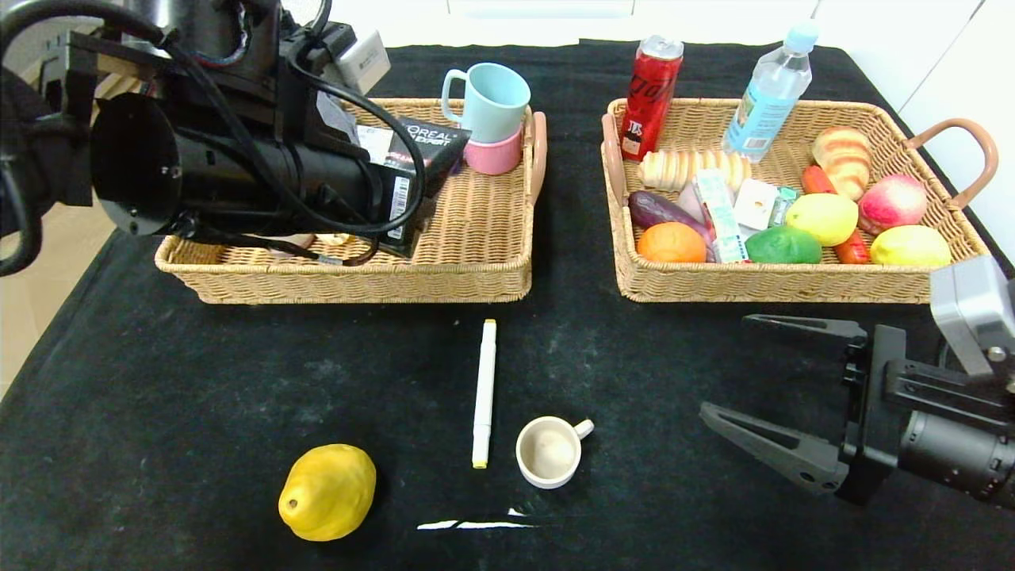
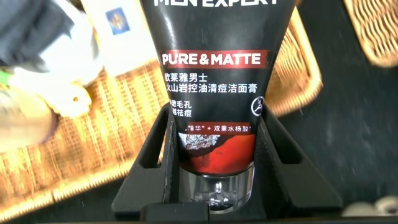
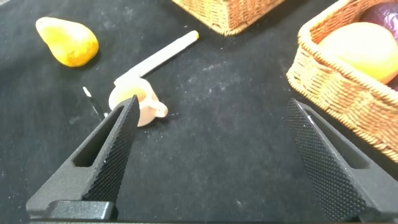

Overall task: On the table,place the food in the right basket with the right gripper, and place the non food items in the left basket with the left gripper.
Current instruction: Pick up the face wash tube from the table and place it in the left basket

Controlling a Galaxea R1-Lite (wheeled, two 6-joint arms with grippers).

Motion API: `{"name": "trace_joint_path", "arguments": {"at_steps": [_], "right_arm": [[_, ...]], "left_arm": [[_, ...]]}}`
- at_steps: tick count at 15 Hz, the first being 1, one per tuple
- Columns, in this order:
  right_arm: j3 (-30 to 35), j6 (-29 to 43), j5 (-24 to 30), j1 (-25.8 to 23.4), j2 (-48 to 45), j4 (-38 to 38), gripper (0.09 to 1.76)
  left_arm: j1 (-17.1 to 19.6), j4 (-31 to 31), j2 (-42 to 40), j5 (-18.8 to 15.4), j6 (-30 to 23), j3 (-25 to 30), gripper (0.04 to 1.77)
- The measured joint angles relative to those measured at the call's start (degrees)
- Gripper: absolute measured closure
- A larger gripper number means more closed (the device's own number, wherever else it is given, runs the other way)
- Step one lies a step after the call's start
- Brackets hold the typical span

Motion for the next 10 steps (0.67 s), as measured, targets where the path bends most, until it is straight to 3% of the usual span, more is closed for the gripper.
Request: {"name": "trace_joint_path", "arguments": {"at_steps": [6,10], "right_arm": [[-0.39,0.0,-0.02,-1.0,-1.08,-0.04,0.14],[-0.46,0.02,0.0,-1.1,-1.55,-0.04,0.14]], "left_arm": [[1.68,-0.11,6.57,-0.1,0.11,-7.66,1.07],[2.16,-3.39,8.91,-0.16,0.5,-8.87,1.07]]}}
